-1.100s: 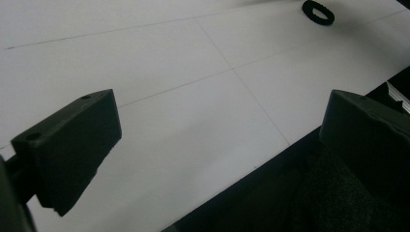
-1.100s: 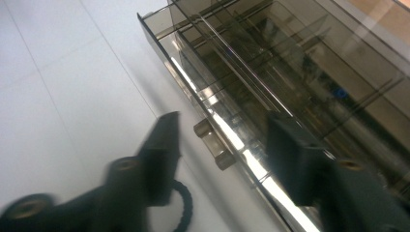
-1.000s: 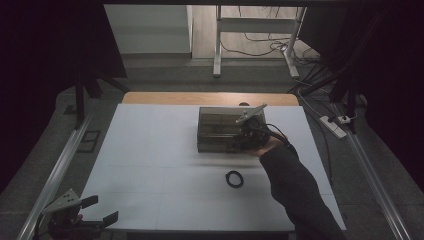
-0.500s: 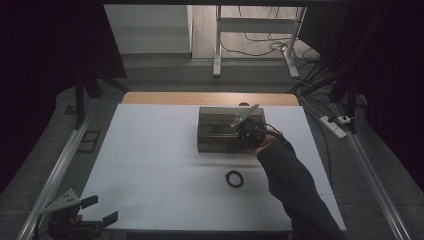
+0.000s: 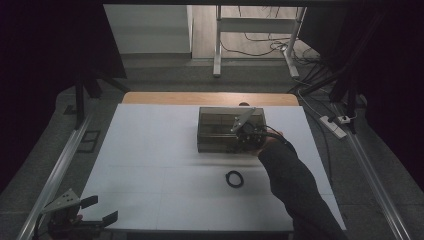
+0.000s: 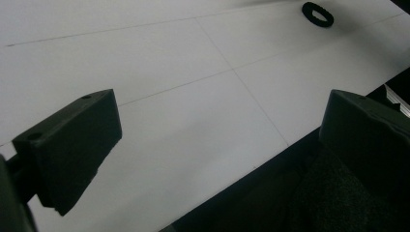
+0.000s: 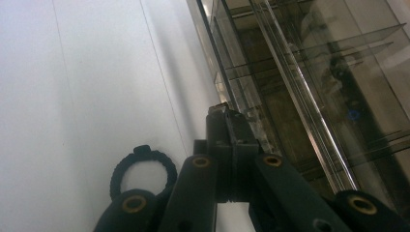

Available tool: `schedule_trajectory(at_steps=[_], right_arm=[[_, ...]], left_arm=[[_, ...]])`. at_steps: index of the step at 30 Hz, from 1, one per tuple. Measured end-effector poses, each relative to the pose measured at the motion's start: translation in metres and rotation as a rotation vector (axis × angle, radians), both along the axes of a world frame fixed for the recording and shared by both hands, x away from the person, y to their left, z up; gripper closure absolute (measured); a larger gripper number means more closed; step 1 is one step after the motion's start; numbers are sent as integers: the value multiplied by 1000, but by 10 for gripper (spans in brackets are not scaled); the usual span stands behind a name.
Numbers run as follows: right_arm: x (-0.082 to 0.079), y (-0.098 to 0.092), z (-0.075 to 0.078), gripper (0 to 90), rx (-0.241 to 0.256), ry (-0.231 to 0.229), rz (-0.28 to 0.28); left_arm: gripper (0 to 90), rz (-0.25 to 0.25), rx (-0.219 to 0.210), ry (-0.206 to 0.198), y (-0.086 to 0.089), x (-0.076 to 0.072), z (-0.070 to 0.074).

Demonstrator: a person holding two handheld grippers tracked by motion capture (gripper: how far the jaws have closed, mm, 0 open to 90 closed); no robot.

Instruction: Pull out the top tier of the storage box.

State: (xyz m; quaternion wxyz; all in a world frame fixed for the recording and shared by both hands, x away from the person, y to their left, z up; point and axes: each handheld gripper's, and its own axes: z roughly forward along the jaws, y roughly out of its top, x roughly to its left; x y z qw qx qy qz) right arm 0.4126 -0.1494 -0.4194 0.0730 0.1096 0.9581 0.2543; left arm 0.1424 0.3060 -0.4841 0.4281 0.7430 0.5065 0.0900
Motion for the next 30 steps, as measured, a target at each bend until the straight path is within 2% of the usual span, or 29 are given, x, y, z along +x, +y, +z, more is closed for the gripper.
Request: schedule_trajectory(at_steps=[3, 6, 8, 11, 13, 16, 17, 20, 30], right_arm=[[0, 0, 5, 888, 46, -16, -10], [0, 0, 11, 787, 74, -42, -33], [2, 0, 12, 714, 70, -41, -43], [5, 0, 6, 684, 58, -34, -35], [6, 0, 2, 688, 44, -27, -40], [7, 0, -3, 753, 33, -20, -39], [7, 0, -4, 786, 33, -18, -36], [7, 0, -3, 811, 23, -15, -26], [1, 3, -1, 843, -27, -7, 70]], left_arm=[[6, 1, 0, 1, 0, 0, 0], [6, 2, -1, 1, 0, 0, 0], [6, 2, -2, 1, 0, 0, 0], [6, 3, -2, 1, 0, 0, 0], [7, 3, -2, 1, 0, 0, 0], [7, 4, -3, 3, 0, 0, 0], [7, 4, -3, 3, 0, 0, 0], [8, 6, -3, 4, 0, 0, 0], [9, 7, -4, 5, 1, 0, 0]])
